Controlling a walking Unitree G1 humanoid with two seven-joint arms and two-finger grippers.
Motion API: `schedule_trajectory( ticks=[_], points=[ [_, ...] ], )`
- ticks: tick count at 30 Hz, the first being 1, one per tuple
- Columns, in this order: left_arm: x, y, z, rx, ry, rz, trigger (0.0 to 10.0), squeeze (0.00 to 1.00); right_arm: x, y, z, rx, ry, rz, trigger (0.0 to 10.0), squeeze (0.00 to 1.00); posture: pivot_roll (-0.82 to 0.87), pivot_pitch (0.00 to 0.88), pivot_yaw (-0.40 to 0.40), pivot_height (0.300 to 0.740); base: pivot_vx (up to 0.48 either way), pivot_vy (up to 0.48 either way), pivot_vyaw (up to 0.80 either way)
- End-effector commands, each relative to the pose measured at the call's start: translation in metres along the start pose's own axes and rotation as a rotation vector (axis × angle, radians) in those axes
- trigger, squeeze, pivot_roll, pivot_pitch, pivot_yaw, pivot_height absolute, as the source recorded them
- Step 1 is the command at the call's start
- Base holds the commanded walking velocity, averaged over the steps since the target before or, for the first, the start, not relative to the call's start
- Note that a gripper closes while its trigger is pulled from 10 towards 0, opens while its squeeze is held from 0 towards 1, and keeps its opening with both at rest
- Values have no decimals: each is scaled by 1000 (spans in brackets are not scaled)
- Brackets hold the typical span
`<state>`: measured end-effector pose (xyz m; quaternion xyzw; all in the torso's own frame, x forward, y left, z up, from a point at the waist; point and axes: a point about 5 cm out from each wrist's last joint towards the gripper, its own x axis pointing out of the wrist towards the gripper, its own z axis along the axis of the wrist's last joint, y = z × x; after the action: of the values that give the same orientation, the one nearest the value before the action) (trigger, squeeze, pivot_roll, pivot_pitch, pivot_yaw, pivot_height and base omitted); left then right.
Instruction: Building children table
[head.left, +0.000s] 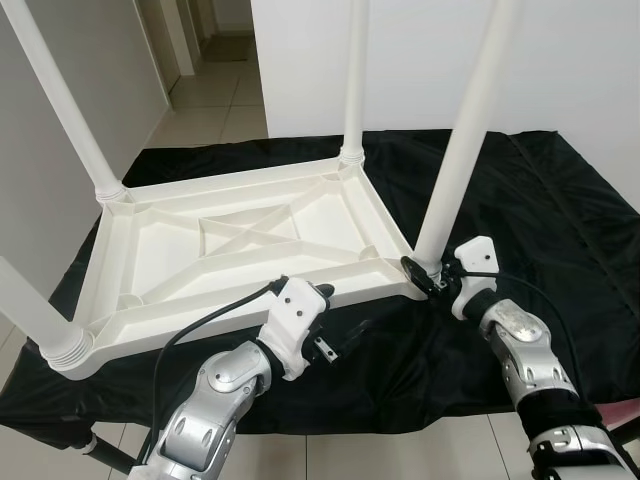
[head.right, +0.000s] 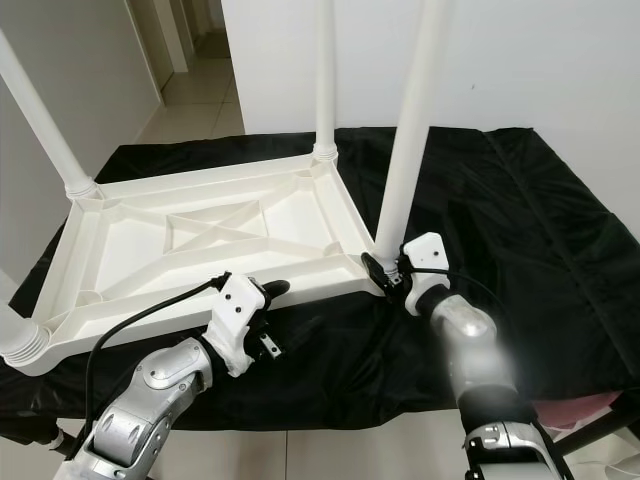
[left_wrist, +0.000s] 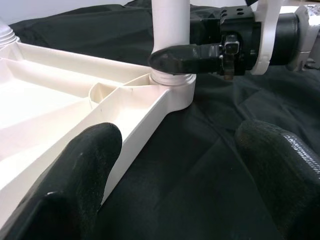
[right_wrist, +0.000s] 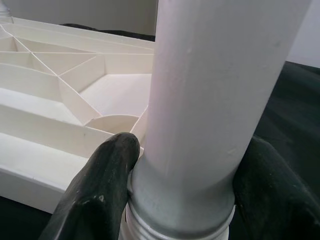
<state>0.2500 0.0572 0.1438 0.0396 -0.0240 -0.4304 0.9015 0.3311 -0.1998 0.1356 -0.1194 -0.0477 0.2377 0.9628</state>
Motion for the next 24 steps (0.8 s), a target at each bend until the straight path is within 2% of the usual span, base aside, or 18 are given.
schedule_trajectory(
  ticks=[1,4,5,9,11,13,15,16,19,24],
  points=[
    [1,0,-1,2,0,-38,10000,0,7,5,3,-7,-12,27,10000,0,-75,0,52,740,0,0,0],
    [1,-1,-1,1,-1,-32,10000,0,8,10,4,34,-22,18,10000,0,-71,0,36,740,0,0,0],
    [1,-2,-1,2,-2,-32,10000,0,9,16,4,70,-24,16,10000,0,-71,0,36,740,0,0,0],
    [1,-3,-1,7,-5,-19,10000,0,9,37,1,105,11,-83,10000,0,-61,0,15,740,0,0,0],
    [1,-3,-1,7,-5,-19,10000,0,9,37,1,105,11,-83,10000,0,-61,0,15,740,0,0,0],
    [0,-2,-2,1,-4,-10,10000,0,5,49,1,188,22,-198,10000,0,-59,0,9,740,0,0,0],
    [-1,-3,-3,-8,3,-14,10000,0,1,63,1,229,35,-304,10000,0,-60,0,10,740,0,0,0],
    [-1,-3,-3,-8,3,-14,10000,0,1,63,1,229,35,-304,10000,0,-60,0,10,740,0,0,0],
    [-2,-4,-6,-2,14,-29,10000,0,-3,81,0,243,50,-423,10000,0,-59,0,9,740,0,0,0],
    [-2,-4,-6,0,14,-34,10000,0,-7,91,0,272,73,-516,10000,0,-60,0,12,740,0,0,0]
  ],
)
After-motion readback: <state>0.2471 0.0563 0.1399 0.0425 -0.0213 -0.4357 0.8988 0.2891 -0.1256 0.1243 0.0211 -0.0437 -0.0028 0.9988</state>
